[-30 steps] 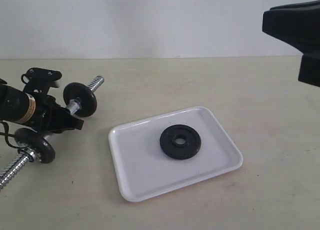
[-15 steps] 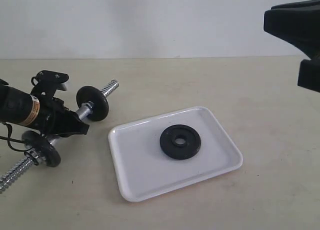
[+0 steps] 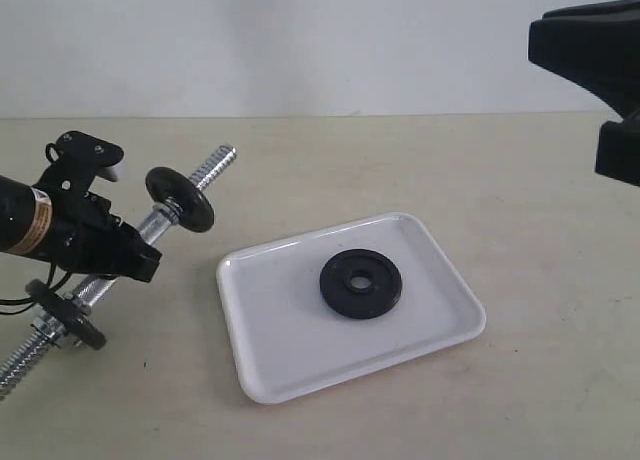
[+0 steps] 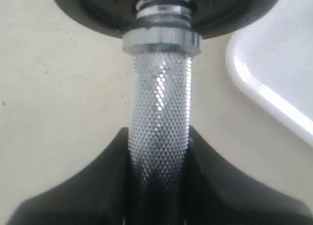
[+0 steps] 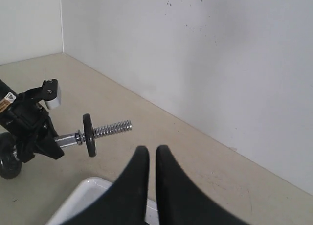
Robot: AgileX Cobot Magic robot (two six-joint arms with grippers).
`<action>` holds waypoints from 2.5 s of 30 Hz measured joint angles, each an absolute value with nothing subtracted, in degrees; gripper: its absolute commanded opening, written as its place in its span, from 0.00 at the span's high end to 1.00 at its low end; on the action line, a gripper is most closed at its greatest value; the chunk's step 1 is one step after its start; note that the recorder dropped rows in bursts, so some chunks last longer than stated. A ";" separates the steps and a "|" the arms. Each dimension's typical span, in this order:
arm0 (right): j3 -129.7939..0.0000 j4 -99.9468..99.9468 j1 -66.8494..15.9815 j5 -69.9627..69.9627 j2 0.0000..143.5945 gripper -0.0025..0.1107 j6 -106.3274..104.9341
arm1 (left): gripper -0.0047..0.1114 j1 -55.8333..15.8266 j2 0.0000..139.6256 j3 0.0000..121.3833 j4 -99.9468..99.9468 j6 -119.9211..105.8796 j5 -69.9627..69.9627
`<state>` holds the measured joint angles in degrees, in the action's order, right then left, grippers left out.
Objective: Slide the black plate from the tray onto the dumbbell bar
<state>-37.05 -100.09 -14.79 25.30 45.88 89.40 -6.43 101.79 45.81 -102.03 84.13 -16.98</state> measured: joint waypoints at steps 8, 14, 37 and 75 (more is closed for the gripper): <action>-37.05 -100.09 -14.79 26.32 45.88 0.95 89.53 | 0.92 -6.43 99.06 44.69 -102.03 83.91 -17.57; -37.05 -100.09 -14.79 30.05 46.12 0.95 91.31 | 0.92 -6.43 98.70 44.28 -102.03 83.91 -20.35; -37.05 -100.18 -14.79 17.28 52.47 0.95 112.09 | 0.92 -6.43 94.31 43.93 -102.03 83.91 -20.57; -40.65 -64.29 -14.79 -8.83 52.60 0.98 44.98 | 0.92 -6.43 94.31 43.93 -102.03 83.91 -20.57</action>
